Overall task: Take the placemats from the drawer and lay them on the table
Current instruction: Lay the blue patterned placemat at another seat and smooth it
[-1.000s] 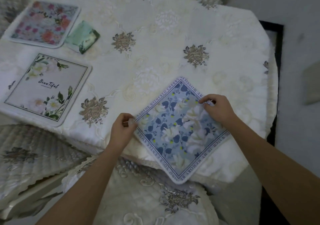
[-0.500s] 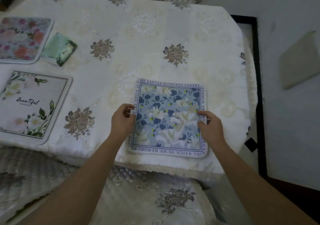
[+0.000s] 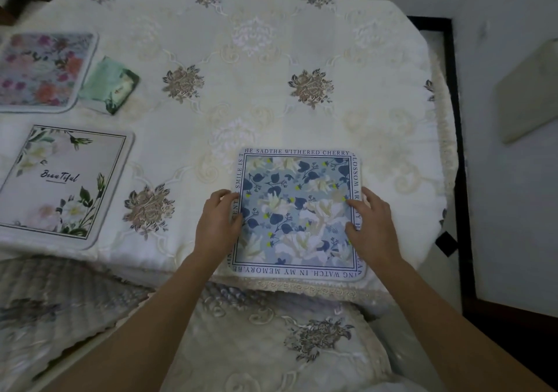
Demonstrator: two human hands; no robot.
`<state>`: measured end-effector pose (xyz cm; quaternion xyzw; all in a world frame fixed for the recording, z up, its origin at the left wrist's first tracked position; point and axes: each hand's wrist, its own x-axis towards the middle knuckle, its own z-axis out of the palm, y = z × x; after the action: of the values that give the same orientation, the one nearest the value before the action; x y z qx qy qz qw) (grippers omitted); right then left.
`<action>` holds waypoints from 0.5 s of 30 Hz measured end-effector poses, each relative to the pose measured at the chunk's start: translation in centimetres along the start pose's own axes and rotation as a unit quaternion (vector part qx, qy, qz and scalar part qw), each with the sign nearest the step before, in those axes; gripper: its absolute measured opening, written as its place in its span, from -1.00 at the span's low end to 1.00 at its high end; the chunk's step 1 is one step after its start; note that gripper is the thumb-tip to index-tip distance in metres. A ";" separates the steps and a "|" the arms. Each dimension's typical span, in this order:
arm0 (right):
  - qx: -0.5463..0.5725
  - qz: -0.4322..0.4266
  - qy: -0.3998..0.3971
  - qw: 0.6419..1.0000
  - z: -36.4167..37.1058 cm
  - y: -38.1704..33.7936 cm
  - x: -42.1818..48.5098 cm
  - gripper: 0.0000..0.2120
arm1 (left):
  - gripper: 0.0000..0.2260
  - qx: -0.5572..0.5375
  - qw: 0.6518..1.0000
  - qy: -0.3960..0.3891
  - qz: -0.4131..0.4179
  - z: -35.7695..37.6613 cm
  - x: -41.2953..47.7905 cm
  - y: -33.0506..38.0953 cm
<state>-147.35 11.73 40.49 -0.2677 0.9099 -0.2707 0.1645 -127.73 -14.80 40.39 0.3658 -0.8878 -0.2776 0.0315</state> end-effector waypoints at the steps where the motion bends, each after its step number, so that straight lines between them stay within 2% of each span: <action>1: -0.012 -0.011 -0.003 1.000 -0.1 0.0 0.2 -0.51 | -0.61 0.014 1.000 -0.001 0.008 0.0 0.3 -0.1; 10: -0.103 -0.114 -0.039 0.987 1.0 -2.0 5.5 -0.58 | -0.64 0.117 0.989 -0.005 0.092 1.4 4.7 1.9; 15: -0.115 -0.174 -0.071 0.975 2.2 -5.6 9.7 -0.55 | -0.53 0.128 0.982 -0.036 0.137 2.2 8.3 4.9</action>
<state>-151.90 1.23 40.46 -0.4577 0.8603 -0.1695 0.1469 -137.46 -16.41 39.83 0.2319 -0.9581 -0.1681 -0.0099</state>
